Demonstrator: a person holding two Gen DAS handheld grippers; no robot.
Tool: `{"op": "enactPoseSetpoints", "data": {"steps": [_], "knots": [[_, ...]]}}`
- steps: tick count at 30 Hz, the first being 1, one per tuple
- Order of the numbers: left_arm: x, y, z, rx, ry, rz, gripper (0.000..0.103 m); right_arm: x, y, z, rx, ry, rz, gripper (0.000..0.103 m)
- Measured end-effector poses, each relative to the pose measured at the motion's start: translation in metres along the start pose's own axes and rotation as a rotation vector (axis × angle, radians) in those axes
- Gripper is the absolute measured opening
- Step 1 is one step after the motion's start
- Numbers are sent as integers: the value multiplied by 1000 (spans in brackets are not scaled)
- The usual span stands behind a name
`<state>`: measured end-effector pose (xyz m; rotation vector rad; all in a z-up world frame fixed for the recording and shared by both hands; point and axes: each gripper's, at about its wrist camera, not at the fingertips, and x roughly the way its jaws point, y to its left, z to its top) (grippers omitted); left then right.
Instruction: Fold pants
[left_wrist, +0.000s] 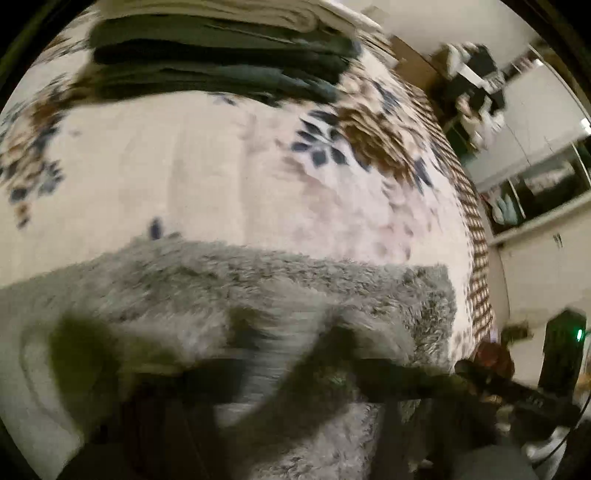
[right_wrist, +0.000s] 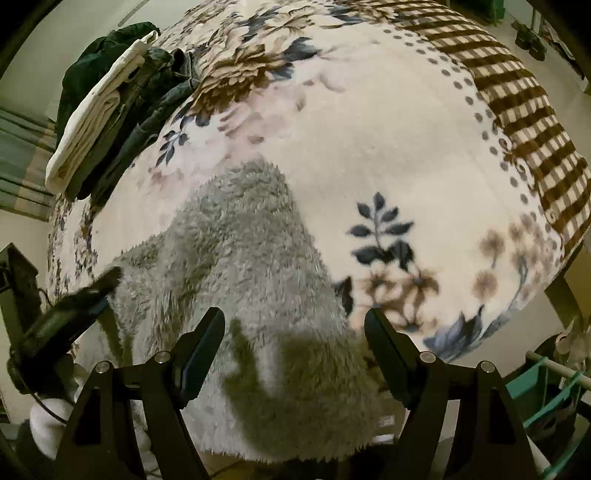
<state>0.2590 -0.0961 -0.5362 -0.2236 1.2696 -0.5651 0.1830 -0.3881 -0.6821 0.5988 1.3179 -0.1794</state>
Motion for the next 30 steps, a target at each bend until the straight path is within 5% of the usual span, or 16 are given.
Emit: {"op": "enactPoseSetpoints", "data": {"steps": [4, 9, 11, 13, 16, 20, 23, 24, 30], "knots": [[-39, 12, -8, -6, -103, -5, 7, 2, -1, 3, 6, -6, 8, 80], [-61, 62, -20, -194, -98, 6, 8, 10, -5, 3, 20, 18, 7, 80], [-59, 76, -22, -282, -63, -53, 14, 12, -6, 3, 27, 33, 16, 80], [-65, 87, -29, -373, -45, -105, 36, 12, -5, 1, 20, 39, 14, 80], [-81, 89, -48, -425, -75, -148, 51, 10, -6, -3, 7, 50, 17, 80], [-64, 75, -76, -408, 44, -114, 53, 13, -10, -11, 0, 75, 1, 80], [-41, 67, -94, -351, 102, -68, 42, 16, -12, -15, 8, 84, 1, 80], [-36, 64, -100, -316, 100, -53, 11, 16, -12, -16, 8, 84, 0, 80], [-78, 58, -114, -268, -55, -40, 6, 14, -4, -15, -14, 66, -1, 80]]}}
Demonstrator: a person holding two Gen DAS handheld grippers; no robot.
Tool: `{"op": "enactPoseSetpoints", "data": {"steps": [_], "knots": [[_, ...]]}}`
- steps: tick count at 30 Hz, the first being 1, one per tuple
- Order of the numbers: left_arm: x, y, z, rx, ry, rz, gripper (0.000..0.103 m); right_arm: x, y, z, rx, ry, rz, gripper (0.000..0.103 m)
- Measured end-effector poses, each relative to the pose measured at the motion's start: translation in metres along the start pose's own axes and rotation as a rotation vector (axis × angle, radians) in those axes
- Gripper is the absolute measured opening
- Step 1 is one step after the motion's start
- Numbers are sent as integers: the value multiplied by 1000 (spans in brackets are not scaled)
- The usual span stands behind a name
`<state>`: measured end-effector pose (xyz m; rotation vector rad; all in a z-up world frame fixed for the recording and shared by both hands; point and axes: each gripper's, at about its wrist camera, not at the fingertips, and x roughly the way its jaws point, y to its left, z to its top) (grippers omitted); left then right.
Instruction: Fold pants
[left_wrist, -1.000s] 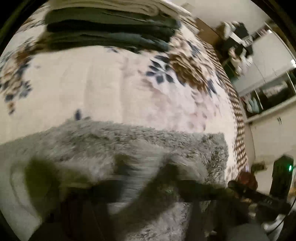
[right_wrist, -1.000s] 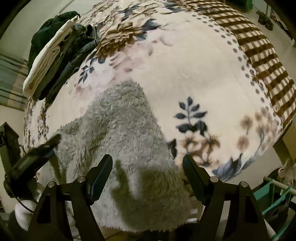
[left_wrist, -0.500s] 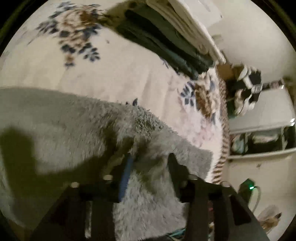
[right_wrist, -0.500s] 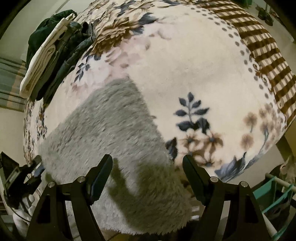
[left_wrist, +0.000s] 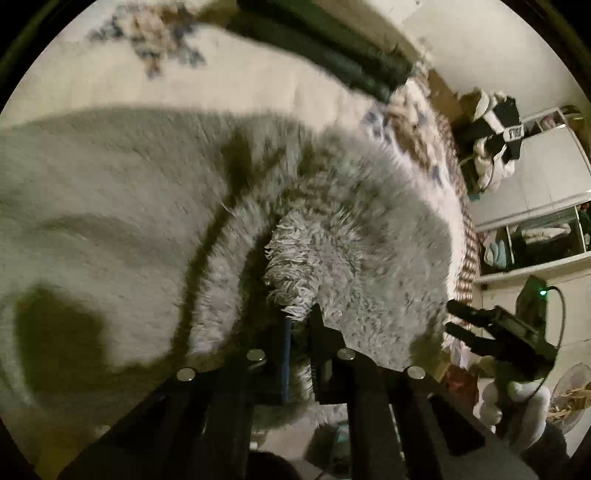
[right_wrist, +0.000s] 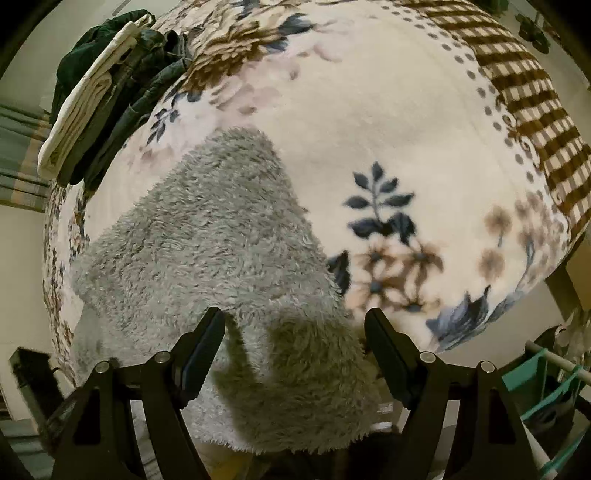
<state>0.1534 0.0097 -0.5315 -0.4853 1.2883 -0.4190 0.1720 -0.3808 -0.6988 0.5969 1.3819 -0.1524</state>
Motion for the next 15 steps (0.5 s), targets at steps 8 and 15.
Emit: {"op": "enactPoseSetpoints", "data": {"steps": [8, 15], "knots": [[-17, 32, -4, -59, -6, 59, 6, -1, 6, 1, -16, 15, 7, 80], [-18, 27, -5, -137, 60, -2, 34, -2, 11, 0, -55, 34, -2, 80]]}}
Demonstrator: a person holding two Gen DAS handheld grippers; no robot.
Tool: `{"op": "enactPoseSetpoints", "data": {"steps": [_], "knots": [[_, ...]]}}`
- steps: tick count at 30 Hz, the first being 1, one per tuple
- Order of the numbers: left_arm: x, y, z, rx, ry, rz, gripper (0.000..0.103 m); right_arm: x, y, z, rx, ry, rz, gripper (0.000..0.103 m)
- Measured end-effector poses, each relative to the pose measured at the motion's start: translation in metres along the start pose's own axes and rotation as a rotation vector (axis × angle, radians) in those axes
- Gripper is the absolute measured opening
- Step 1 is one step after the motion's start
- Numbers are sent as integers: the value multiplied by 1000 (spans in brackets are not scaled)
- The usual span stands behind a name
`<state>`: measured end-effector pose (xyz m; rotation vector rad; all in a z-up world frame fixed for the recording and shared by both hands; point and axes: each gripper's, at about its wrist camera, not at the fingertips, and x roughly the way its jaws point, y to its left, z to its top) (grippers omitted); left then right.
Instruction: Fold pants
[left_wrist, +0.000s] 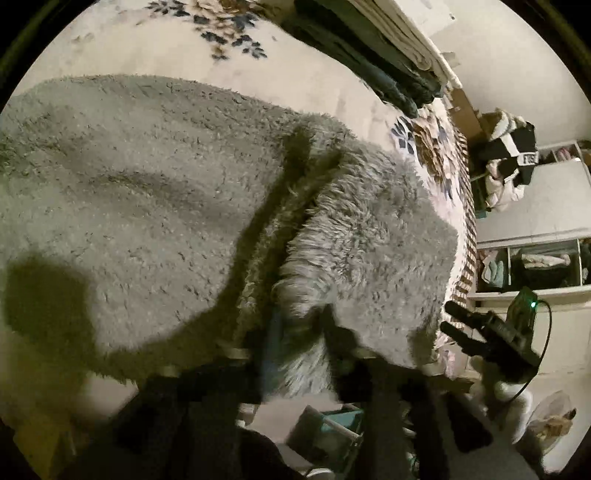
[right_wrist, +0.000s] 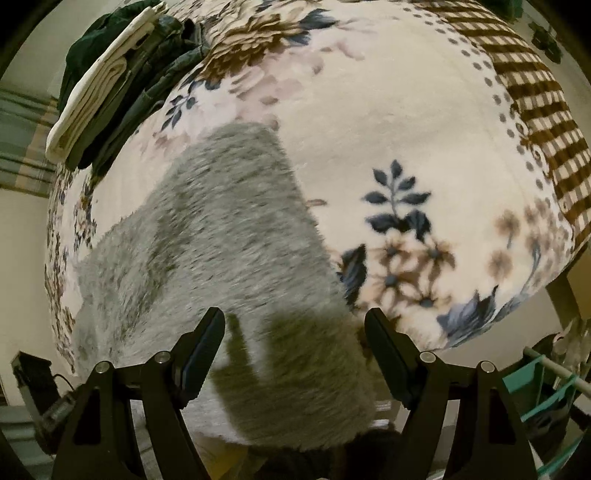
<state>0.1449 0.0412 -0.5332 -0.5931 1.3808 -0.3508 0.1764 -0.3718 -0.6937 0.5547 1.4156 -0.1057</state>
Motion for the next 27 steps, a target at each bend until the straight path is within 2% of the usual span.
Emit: {"op": "enactPoseSetpoints", "data": {"steps": [1, 3, 6, 8, 10, 11, 12, 13, 14, 16, 19, 21, 23, 25, 27], "knots": [[-4, -6, 4, 3, -15, -31, 42, 0, 0, 0, -4, 0, -5, 80], [-10, -16, 14, 22, -52, -43, 55, 1, -1, 1, -2, 2, -7, 80], [-3, -36, 41, 54, -91, -69, 57, 3, -3, 3, 19, 2, 3, 80], [12, -51, 60, 108, -97, -47, 57, 3, -1, 4, 24, -1, 9, 80], [37, -65, 75, 167, -69, -11, 57, 5, 3, 5, 19, -4, 4, 80], [50, -69, 80, 195, -48, -14, 55, 6, 5, 5, 17, -3, 3, 80], [59, -73, 84, 220, -35, -19, 46, 7, 6, 5, 18, -4, 0, 80], [66, -75, 86, 241, -31, -30, 11, 8, 7, 5, 18, -4, -3, 80], [73, -75, 88, 255, -17, -28, 8, 8, 8, 5, 17, -4, -4, 80], [65, -65, 90, 264, -55, -9, 7, 7, 10, 5, 14, -7, -4, 80], [49, -38, 95, 188, -72, -19, 8, 5, 9, 5, 5, -15, -5, 80], [39, -27, 90, 138, -74, -53, 14, 10, 6, 6, 2, -7, -9, 80], [38, -23, 83, 85, -43, -91, 32, 19, 1, 9, 11, 15, -5, 80], [40, -19, 75, 59, -23, -101, 64, 34, -5, 15, 20, 57, 29, 80], [44, -16, 70, 42, -10, -113, 66, 50, -13, 20, 55, 116, 92, 80]]}}
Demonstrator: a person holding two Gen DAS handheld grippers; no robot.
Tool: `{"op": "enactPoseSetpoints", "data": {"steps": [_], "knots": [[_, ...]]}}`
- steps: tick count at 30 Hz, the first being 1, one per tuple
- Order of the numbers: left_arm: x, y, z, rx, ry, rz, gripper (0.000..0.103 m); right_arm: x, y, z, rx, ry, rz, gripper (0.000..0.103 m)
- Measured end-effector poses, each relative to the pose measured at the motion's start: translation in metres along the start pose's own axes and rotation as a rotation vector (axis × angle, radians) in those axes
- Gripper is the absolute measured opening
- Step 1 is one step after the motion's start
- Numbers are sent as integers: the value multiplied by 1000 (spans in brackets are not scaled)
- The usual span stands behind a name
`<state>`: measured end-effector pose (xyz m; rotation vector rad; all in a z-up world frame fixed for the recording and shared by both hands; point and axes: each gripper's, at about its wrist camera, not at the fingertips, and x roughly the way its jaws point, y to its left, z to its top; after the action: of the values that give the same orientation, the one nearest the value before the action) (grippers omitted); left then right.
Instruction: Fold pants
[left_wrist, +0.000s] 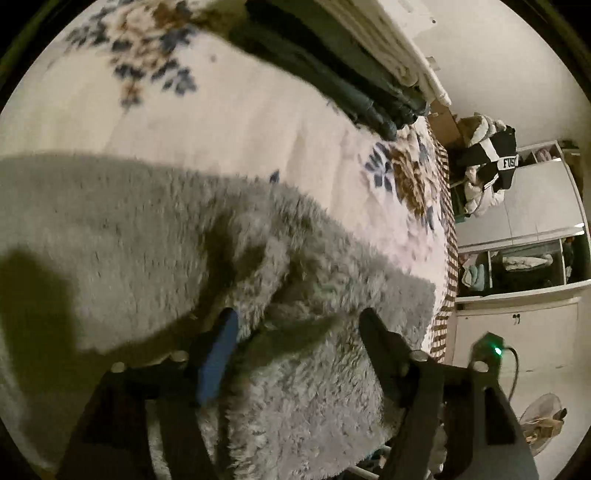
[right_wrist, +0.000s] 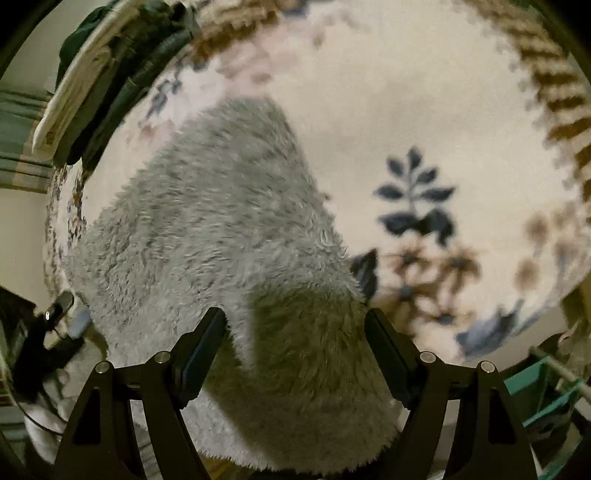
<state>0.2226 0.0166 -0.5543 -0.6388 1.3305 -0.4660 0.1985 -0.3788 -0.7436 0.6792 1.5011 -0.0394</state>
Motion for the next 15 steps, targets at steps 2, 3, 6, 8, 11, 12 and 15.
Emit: {"op": "enactPoseSetpoints", "data": {"steps": [2, 3, 6, 8, 11, 12, 15], "knots": [[9, 5, -6, -22, 25, 17, 66, 0, -3, 7, 15, -6, 41, 60], [12, 6, -9, -24, 30, 21, 66, -3, -1, 9, 5, -20, 43, 38], [19, 9, -16, -13, 40, 42, 66, -20, 11, 16, -51, -85, 23, 26], [17, 7, -19, -4, 31, 51, 66, -25, 17, 20, -85, -100, -4, 26], [10, 8, -24, -15, 6, 55, 66, -14, 18, 21, -82, -44, -59, 30], [6, 8, -27, -22, -11, 60, 66, -11, 17, 20, -71, -26, -77, 42], [-21, 8, -40, -45, -95, 89, 94, -26, 25, 5, -89, -84, -94, 82]]}}
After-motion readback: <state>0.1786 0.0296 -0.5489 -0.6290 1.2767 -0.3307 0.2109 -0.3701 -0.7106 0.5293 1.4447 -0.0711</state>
